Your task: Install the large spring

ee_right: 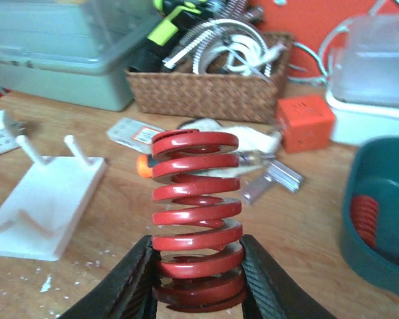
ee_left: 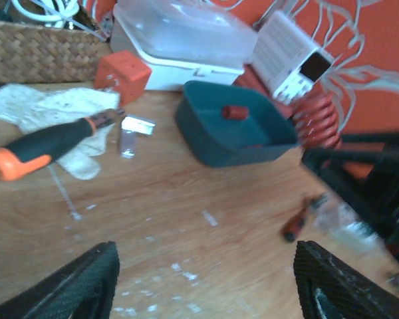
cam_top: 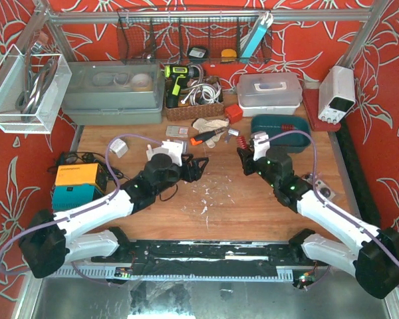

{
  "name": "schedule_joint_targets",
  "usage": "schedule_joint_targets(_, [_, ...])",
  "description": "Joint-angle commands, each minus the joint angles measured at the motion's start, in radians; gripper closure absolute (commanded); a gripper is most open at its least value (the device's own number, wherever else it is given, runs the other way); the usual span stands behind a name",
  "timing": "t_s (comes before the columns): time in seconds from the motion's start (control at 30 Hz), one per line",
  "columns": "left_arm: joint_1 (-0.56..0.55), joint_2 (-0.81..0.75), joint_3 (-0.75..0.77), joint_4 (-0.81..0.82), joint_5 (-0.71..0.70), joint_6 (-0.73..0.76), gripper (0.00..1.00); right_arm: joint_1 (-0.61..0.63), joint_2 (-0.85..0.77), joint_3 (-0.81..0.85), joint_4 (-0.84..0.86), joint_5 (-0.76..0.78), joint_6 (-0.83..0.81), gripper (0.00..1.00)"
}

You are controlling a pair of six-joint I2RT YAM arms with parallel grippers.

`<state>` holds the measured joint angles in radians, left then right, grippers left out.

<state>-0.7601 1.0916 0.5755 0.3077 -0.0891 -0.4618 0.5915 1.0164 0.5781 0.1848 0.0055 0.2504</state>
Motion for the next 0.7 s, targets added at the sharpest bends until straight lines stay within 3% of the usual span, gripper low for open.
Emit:
schedule_joint_targets(0.0, [0.052, 0.001, 0.092, -0.085, 0.16, -0.053, 0.33, 0.07, -0.013, -0.026, 0.172, 0.002, -0.111, 1.0])
schedule_joint_targets(0.07, [0.08, -0.003, 0.139, -0.131, 0.201, -0.055, 0.43, 0.104, -0.006, -0.047, 0.224, 0.013, -0.136, 1.0])
schedule_joint_targets(0.1, [0.153, 0.002, 0.21, -0.183, 0.328, -0.083, 0.52, 0.161, 0.006, -0.084, 0.308, 0.024, -0.184, 1.0])
schedule_joint_targets(0.23, [0.192, 0.014, 0.257, -0.225, 0.433, -0.1, 0.51, 0.204, 0.026, -0.109, 0.376, 0.045, -0.221, 1.0])
schedule_joint_targets(0.57, [0.192, 0.106, 0.357, -0.342, 0.514, -0.049, 0.36, 0.328, 0.083, -0.113, 0.446, 0.092, -0.334, 1.0])
schedule_joint_targets(0.67, [0.193, 0.127, 0.354, -0.32, 0.566, -0.06, 0.35, 0.338, 0.085, -0.115, 0.445, 0.1, -0.345, 1.0])
